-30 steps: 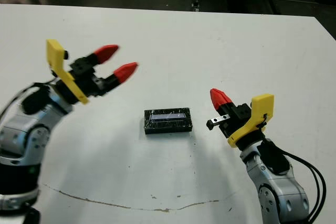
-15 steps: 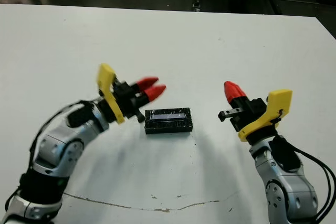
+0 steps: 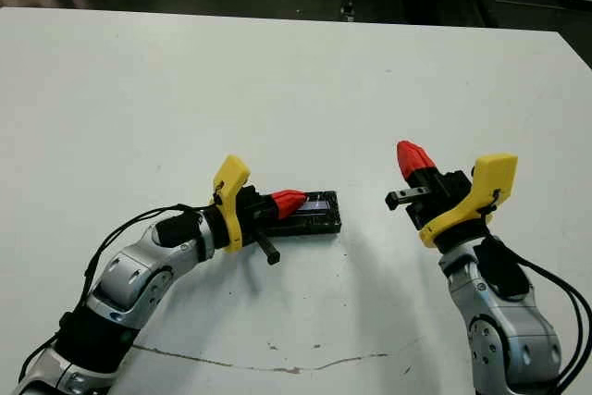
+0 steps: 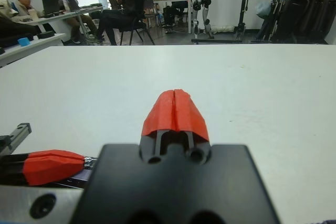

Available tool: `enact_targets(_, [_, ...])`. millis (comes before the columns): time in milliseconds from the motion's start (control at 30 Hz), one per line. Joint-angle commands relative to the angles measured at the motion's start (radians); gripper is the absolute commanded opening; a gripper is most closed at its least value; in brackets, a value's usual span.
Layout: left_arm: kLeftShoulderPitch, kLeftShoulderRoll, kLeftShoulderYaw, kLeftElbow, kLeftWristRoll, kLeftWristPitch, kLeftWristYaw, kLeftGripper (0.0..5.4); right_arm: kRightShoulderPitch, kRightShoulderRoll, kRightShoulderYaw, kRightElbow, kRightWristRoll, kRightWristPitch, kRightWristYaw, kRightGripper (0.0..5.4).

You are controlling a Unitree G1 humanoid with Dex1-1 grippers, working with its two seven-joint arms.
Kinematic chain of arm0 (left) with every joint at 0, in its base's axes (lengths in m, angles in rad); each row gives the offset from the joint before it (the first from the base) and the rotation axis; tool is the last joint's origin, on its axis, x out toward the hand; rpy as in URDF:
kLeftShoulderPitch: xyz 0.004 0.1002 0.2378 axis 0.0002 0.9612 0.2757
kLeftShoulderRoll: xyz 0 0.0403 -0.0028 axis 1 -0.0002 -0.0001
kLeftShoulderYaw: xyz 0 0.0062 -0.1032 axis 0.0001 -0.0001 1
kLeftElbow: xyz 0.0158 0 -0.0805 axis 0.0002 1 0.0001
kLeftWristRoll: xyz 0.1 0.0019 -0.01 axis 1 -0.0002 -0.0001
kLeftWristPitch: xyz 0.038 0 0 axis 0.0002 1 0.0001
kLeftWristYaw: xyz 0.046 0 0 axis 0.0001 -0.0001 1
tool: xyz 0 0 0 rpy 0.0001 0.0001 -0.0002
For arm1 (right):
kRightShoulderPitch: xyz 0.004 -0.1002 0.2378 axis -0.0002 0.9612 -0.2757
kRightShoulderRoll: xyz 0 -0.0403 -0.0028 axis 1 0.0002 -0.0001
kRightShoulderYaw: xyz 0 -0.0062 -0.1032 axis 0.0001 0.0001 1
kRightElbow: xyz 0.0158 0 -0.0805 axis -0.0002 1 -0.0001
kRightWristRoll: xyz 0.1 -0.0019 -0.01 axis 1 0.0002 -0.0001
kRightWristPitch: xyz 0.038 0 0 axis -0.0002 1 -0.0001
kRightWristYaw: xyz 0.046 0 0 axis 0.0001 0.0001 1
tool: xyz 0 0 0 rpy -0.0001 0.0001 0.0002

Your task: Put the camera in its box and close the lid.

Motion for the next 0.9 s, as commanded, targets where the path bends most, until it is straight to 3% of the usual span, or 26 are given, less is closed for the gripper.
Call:
enact_targets(33, [0.006, -0.031, -0.059, 0.051, 0.028, 0.051, -0.001, 0.02, -0.001, 0.0, 0.004, -0.004, -0.001, 0.011, -0.006, 0.0])
enact_targets(633, [-0.051, -0.115, -0.11, 0.15, 0.064, 0.094, -0.014, 0.02, 0.002, 0.003, 0.027, 0.001, -0.008, 0.0, -0.004, 0.0])
enact_targets(767, [-0.027, -0.092, -0.089, 0.1, 0.044, 0.117, -0.028, 0.02, 0.004, 0.013, 0.024, -0.001, 0.01, 0.012, -0.008, 0.0])
enact_targets(900, [-0.001, -0.045, -0.049, -0.039, 0.021, 0.168, -0.024, 0.02, 0.006, 0.012, 0.028, 0.0, 0.012, 0.009, 0.0, 0.0])
